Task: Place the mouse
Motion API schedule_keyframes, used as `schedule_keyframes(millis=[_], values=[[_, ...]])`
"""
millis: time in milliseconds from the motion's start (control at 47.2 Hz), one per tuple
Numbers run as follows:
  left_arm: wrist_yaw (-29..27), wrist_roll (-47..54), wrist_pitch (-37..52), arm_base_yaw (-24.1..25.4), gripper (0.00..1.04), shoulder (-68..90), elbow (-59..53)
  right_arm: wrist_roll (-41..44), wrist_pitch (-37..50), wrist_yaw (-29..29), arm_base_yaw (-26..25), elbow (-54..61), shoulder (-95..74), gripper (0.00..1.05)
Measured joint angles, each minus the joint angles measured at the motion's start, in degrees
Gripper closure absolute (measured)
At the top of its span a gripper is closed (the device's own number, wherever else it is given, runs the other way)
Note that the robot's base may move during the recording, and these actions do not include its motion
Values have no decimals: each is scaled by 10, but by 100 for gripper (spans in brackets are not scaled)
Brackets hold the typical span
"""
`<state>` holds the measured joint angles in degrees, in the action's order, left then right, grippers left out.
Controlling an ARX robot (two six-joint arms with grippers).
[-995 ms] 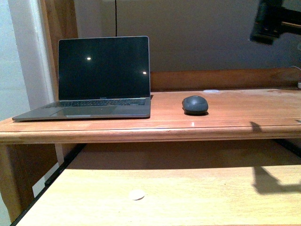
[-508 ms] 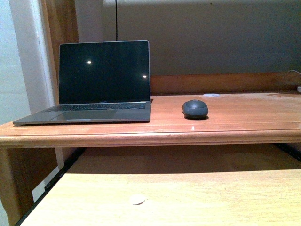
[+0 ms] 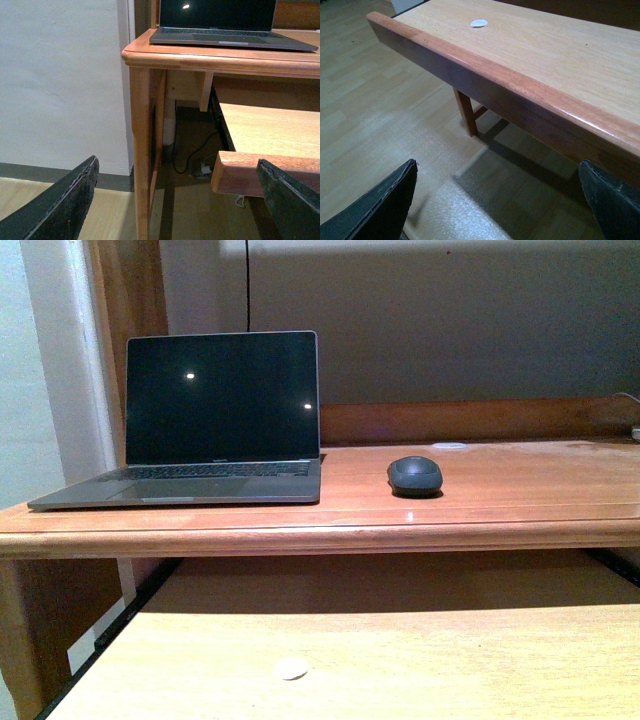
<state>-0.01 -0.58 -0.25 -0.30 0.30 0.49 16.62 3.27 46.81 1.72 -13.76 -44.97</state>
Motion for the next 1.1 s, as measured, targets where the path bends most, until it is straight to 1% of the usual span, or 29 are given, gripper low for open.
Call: schedule_keyframes(millis=[64,233,423,593,762,910,1101], values=[[0,0,0,0,8,0,0,0,45,-31,25,5,-26,7],[0,0,0,0,8,0,0,-8,133,-94,86,11,-92,7],[0,0,0,0,8,0,0,-33,231,-150,151,10,-175,7],[0,0,0,0,8,0,0,-57,300,-188,183,-7,-248,7],[0,0,0,0,8,0,0,-84,352,-246,204,-57,-325,7],[0,0,0,0,8,0,0,-91,377,-284,223,-101,-385,7],[0,0,0,0,8,0,0,-100,388,-331,240,-165,-458,7]])
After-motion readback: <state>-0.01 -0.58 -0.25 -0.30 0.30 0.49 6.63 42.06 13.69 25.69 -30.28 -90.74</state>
